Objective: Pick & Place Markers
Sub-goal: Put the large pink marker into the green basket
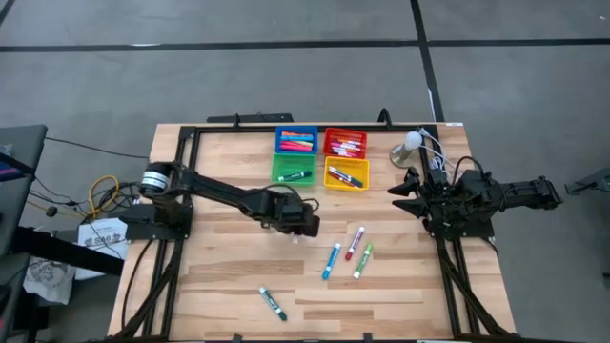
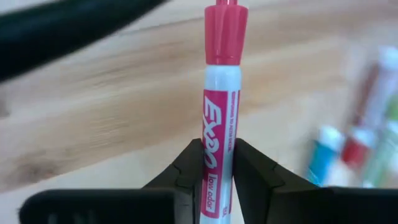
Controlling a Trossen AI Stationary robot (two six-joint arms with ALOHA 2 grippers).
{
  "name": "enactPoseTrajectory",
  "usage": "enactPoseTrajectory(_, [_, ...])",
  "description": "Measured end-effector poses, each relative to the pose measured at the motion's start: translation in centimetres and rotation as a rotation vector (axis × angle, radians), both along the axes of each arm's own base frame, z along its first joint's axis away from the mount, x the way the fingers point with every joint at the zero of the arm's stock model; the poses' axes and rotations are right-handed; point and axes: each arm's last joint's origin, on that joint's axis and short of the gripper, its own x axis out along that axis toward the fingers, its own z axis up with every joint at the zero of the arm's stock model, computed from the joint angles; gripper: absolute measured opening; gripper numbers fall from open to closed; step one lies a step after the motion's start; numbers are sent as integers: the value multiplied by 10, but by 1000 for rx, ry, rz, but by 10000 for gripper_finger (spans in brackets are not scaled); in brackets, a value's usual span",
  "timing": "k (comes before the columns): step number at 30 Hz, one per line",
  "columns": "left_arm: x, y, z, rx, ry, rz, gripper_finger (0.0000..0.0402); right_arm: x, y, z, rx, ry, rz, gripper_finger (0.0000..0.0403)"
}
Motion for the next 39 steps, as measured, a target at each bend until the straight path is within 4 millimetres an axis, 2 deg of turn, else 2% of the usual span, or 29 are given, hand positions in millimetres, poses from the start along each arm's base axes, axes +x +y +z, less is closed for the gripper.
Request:
enactPoseTrajectory(5, [2, -8, 47, 72, -259, -347, 65, 0, 0, 0, -1, 1, 0, 183])
enactPoseTrajectory(8, [1, -14, 76, 150, -440, -492, 65, 0, 0, 0, -1, 1, 0, 182])
enactPoseTrajectory(12, [-3, -16, 113, 249, -649, -580, 65, 0, 0, 0, -1, 0, 1, 180])
enactPoseTrajectory(17, [-8, -15, 136, 331, -783, -619, 65, 0, 0, 0, -1, 0, 1, 183])
enactPoseTrajectory(24, [-5, -14, 135, 340, -792, -636, 65, 0, 0, 0, -1, 0, 2, 185])
enactPoseTrajectory(28, [-10, -5, 121, 339, -628, -600, 65, 0, 0, 0, -1, 0, 0, 182])
enactPoseTrajectory(33, [-18, 19, 105, 345, -413, -568, 65, 0, 0, 0, -1, 1, 0, 181])
enactPoseTrajectory(39, [-19, 69, 103, 499, -309, -615, 65, 0, 0, 0, -1, 2, -1, 183])
